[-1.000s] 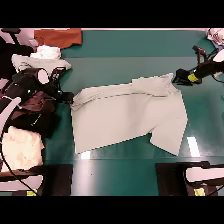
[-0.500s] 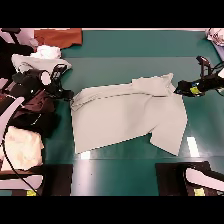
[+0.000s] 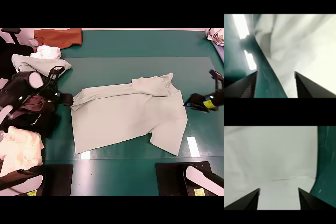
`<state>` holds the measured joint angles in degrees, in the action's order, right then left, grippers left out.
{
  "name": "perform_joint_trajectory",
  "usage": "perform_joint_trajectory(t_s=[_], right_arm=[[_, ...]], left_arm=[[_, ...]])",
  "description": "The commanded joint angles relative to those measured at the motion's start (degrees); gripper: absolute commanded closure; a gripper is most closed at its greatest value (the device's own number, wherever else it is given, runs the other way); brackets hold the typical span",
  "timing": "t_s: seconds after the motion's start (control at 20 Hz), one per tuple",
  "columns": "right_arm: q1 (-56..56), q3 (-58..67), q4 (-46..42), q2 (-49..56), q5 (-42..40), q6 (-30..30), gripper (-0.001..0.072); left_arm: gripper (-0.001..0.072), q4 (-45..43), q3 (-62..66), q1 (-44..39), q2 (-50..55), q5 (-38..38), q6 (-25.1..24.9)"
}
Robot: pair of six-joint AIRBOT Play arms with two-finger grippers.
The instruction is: Fold the shirts.
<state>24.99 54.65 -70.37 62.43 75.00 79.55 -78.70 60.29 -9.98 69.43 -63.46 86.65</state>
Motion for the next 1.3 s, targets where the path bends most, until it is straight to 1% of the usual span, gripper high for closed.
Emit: perform_joint_trajectory(t_s=[0.0,0.1,0.15,0.3,0.5,0.65,1.0,1.1,1.25], right_arm=[[7.58,-6.36,2.43,-2.58,1.07,-4.20,0.0145],[9.25,-9.84,8.52,-1.57,1.57,-8.09,0.0146],[9.33,-11.15,10.97,-0.85,1.66,-8.76,0.0145],[8.90,-12.28,12.22,-0.70,2.05,-9.27,0.0146],[8.90,-12.31,11.80,-4.66,2.01,-9.33,0.0146],[8.92,-12.33,11.78,-5.27,2.12,-9.11,0.0146],[8.90,-12.37,11.85,-5.29,1.25,-9.05,0.0146],[8.90,-12.37,11.93,-5.29,-0.48,-9.05,0.0146],[8.90,-12.37,14.62,-5.29,-3.08,-8.87,0.0146]], left_arm=[[0.0141,8.92,-9.44,-0.02,-8.90,-1.16,-0.13],[0.0132,16.46,-15.26,-0.02,-11.89,0.50,-0.17],[-0.0013,18.43,-17.51,-0.02,-13.09,0.66,-0.15],[-0.0013,19.30,-21.68,-0.04,-14.38,-1.16,-1.68],[-0.0013,19.17,-26.62,-0.04,-14.38,-2.47,-3.04],[-0.0013,17.35,-27.15,-0.02,-14.40,-6.71,-5.31],[-0.0013,15.41,-27.15,-0.02,-14.40,-6.01,-5.22],[-0.0013,14.88,-27.12,-0.02,-14.40,-1.81,-3.65],[-0.0013,14.34,-26.56,-0.02,-14.38,12.74,-1.55]])
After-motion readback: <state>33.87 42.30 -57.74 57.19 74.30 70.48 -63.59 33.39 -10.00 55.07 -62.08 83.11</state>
